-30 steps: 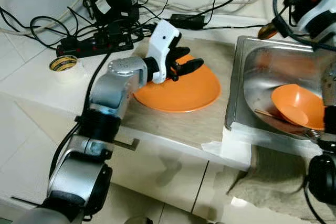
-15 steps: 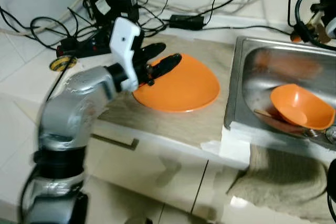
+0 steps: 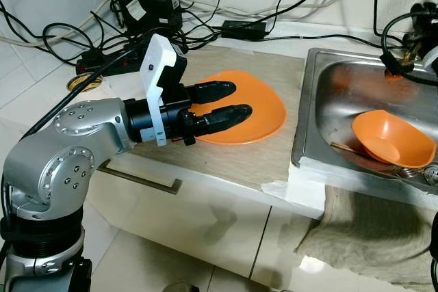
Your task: Kitchen organization
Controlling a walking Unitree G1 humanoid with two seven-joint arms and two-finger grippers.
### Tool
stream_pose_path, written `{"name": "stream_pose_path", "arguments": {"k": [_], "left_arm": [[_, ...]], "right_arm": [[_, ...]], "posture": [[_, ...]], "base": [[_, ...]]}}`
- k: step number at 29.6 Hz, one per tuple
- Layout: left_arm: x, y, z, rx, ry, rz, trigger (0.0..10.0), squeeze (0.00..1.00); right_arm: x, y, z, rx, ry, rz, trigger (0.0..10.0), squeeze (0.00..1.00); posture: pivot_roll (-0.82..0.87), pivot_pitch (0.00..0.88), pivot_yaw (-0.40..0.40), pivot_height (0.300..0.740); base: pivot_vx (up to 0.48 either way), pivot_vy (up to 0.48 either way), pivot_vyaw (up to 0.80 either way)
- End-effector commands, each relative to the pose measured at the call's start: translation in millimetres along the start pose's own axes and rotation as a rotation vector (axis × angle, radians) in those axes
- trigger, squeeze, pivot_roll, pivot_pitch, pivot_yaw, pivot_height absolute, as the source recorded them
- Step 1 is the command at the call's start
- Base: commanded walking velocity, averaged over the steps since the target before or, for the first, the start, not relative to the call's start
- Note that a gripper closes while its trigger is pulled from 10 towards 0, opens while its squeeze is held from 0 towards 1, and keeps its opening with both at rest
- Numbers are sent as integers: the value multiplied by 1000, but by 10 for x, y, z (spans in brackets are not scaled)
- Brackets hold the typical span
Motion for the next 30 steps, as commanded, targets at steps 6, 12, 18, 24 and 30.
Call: {"name": "stream_pose_path", "arguments": {"k": [6, 12, 18, 24, 30], "left_arm": [[1, 50, -11, -4, -4, 6, 10000, 0], [-10, 30, 7, -5, 4, 15, 10000, 0], [-11, 25, 19, -4, 11, 19, 10000, 0], [-8, 28, 36, -7, 20, 20, 10000, 0], [-14, 33, 51, -9, 24, 19, 10000, 0]], "right_arm": [[60, -278, -72, 38, -21, 82, 10000, 0], [120, -572, 45, 75, 16, 187, 10000, 0], [214, -860, 268, 172, 110, 283, 10000, 0], [313, -1065, 350, 381, 211, 363, 10000, 0], [389, -1212, 356, 516, 258, 414, 10000, 0]], "posture": [[-43, 0, 77, 740], [-43, 0, 76, 740], [-40, 0, 77, 740], [-42, 0, 76, 740], [-42, 0, 74, 740]], "base": [[0, 0, 0], [0, 0, 0], [0, 0, 0], [0, 0, 0], [0, 0, 0]]}}
Point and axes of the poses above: a point about 5 cm out from each wrist's last joint towards the gripper, its own x axis pointing back from the gripper into the wrist, its own y axis along the axis of the wrist's last joint, z = x × y, the point moved 6 cm from there along -x, pointing out of the wrist towards the gripper, and after that the axes turned 6 degrees about x, right-handed, at the moved point
